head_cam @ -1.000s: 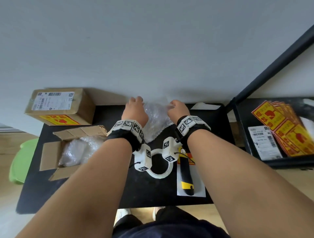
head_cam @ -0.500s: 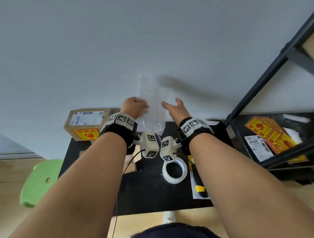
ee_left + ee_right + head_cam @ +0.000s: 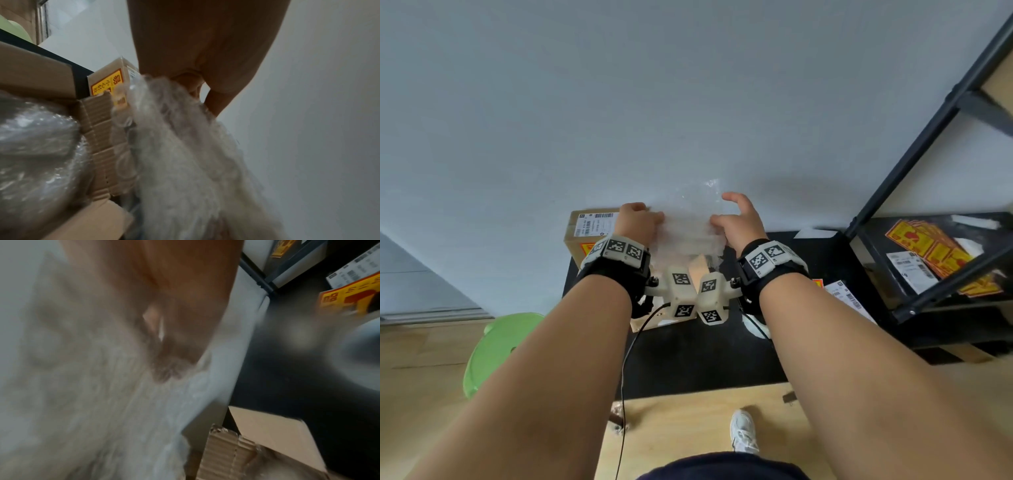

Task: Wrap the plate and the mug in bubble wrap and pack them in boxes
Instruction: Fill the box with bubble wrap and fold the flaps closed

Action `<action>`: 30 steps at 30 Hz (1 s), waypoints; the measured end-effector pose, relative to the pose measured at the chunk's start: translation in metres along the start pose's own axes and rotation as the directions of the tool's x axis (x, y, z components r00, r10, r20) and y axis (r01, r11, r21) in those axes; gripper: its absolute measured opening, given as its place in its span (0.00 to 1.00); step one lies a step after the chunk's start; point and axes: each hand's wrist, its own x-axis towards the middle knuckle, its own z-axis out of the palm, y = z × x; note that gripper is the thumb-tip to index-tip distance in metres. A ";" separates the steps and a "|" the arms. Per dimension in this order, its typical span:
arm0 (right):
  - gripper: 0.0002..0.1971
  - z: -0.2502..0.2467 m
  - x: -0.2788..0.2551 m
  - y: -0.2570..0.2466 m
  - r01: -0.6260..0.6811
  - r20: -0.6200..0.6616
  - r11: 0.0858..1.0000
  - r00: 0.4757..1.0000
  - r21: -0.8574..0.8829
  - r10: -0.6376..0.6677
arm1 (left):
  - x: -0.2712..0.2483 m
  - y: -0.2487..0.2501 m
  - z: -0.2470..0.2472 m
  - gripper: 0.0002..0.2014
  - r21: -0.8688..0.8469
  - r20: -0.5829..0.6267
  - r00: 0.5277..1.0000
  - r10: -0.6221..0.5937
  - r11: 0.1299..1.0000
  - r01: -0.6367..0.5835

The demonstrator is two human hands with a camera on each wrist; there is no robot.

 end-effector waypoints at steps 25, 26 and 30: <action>0.26 -0.010 -0.035 -0.003 -0.011 0.222 0.952 0.971 -0.305 0.083 | -0.055 -0.003 -0.004 0.16 0.313 0.207 0.949 0.239 0.903 -0.295; 0.24 -0.010 -0.035 -0.003 0.008 0.199 0.942 0.978 -0.336 0.063 | -0.056 -0.003 -0.001 0.15 0.360 0.201 0.944 0.263 0.876 -0.321; 0.18 -0.014 -0.031 -0.001 0.063 0.217 0.903 0.976 -0.424 0.034 | -0.057 -0.003 0.007 0.12 0.346 0.200 0.942 0.269 0.880 -0.325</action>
